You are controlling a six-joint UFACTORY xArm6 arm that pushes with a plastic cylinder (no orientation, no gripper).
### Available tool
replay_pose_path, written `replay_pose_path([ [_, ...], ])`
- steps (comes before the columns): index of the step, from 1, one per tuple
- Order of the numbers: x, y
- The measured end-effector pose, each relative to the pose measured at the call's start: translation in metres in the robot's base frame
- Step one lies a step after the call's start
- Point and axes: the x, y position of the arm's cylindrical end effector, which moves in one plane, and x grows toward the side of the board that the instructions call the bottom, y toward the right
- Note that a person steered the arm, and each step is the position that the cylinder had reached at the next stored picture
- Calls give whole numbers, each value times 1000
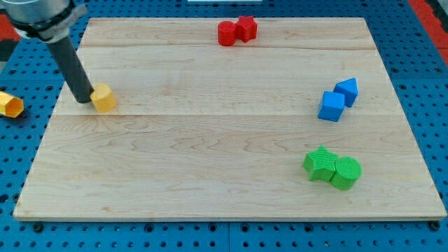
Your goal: Push the yellow heart into red circle
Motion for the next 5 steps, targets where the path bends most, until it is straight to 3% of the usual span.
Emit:
replay_pose_path([
  [1,43,-10],
  [3,-11,101],
  [4,-30,117],
  [5,-22,115],
])
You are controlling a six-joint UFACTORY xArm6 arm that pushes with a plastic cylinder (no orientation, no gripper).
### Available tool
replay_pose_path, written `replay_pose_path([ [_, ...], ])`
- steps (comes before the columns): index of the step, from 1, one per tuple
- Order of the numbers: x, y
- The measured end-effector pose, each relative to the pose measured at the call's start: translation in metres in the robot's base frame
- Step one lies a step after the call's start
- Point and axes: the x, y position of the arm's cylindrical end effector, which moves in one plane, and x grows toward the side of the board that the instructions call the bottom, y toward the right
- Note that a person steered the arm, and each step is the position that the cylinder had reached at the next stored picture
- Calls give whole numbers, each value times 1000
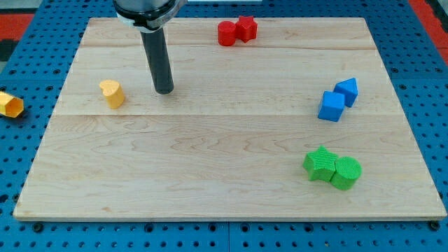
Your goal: Push the yellow heart into red circle
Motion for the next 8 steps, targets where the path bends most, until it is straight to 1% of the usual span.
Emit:
replay_pose_path([
  [1,58,-20],
  [2,62,-108],
  [3,39,-89],
  [4,11,-34],
  [5,-14,-46],
  [6,-15,-36],
  [7,3,-41],
  [8,21,-60],
])
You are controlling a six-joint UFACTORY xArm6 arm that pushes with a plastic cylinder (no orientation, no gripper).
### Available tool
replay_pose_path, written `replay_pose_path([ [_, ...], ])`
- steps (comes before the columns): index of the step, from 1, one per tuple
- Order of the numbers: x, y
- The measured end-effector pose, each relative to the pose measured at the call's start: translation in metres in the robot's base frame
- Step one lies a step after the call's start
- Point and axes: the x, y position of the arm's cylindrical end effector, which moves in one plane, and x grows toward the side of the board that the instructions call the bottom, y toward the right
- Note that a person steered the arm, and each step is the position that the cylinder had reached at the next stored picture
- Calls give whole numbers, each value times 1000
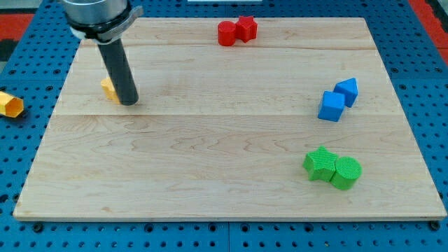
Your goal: Push the yellow heart into red circle
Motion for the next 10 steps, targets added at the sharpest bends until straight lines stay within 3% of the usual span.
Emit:
replay_pose_path([
  [1,3,-10],
  [2,36,-25],
  [3,-1,-90],
  [5,-21,59],
  [6,-59,25],
  [7,-27,35],
  [8,-25,-38],
  [10,-82,28],
])
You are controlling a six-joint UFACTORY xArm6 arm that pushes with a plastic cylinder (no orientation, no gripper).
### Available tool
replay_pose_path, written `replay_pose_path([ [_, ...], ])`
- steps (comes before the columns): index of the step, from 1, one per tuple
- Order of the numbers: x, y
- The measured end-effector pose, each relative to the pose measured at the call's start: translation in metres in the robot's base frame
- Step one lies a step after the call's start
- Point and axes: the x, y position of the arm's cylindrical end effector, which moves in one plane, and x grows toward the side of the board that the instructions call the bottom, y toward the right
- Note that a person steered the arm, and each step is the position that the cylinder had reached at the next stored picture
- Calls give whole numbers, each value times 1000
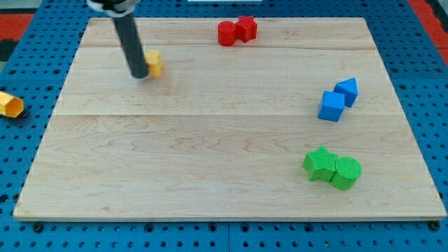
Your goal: Push the yellow heart into red circle
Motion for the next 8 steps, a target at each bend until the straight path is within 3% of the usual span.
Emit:
replay_pose_path([
  [1,-35,-2],
  [2,-42,34],
  [3,-42,129],
  [6,-13,184],
  [7,-55,167],
  [8,-33,182],
])
